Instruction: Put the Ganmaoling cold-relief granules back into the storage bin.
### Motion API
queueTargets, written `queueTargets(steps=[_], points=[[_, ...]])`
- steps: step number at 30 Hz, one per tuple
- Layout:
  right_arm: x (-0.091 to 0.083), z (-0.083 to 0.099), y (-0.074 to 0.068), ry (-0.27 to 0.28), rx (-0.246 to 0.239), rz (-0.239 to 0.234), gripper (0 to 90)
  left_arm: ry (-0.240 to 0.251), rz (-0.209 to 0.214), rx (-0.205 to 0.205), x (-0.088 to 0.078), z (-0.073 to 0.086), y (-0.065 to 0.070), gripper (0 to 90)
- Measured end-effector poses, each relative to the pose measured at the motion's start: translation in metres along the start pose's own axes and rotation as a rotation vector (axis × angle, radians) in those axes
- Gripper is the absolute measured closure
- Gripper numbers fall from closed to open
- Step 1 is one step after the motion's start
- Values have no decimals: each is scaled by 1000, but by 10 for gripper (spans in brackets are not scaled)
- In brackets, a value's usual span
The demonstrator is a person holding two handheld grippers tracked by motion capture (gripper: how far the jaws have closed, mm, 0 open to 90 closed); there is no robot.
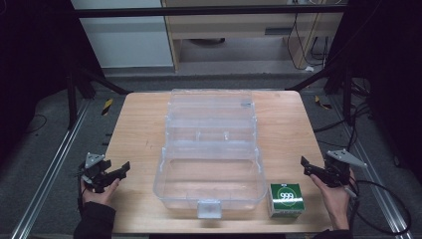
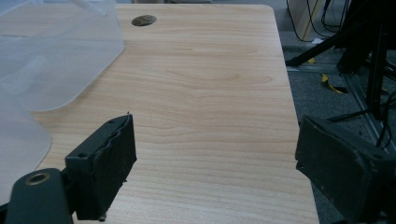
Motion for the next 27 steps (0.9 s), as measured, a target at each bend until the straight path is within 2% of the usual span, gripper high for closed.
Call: queueTargets(steps=[6, 11, 12, 13, 16, 17, 18, 20, 21, 27], points=[[-5, -6, -5, 11, -27, -39, 105, -4, 10, 4, 0, 0, 2, 238], [-12, -15, -15, 6, -95, -82, 108, -16, 15, 15, 1, 1, 4, 237], [-12, -15, -15, 6, -95, -82, 108, -16, 15, 15, 1, 1, 4, 237], [-15, -17, -21, -4, -110, -113, 106, -20, 18, 18, 1, 2, 5, 237], [-19, -21, -30, -29, -146, -164, 114, -23, 21, 19, 2, 2, 6, 237], [-19, -21, -30, -29, -146, -164, 114, -25, 22, 19, 2, 2, 6, 237], [-21, -24, -35, -33, -178, -180, 114, -27, 23, 18, 3, 2, 6, 237], [-22, -26, -37, -32, -190, -189, 110, -28, 24, 21, 3, 2, 7, 237], [-24, -29, -42, -23, -213, -209, 98, -29, 23, 22, 3, 2, 7, 238], [-32, -40, -55, -14, -258, -248, 91, -33, 19, 21, 5, 4, 7, 237]])
Point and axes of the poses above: each handheld gripper's, and its own axes: x roughly forward along the jaws, z roughly out of its underside, y roughly to its right, the point moved 6 cm from there along x, roughly forward along the jaws, and after that the axes turned 4 degrees about -y, right-handed, at the moved point
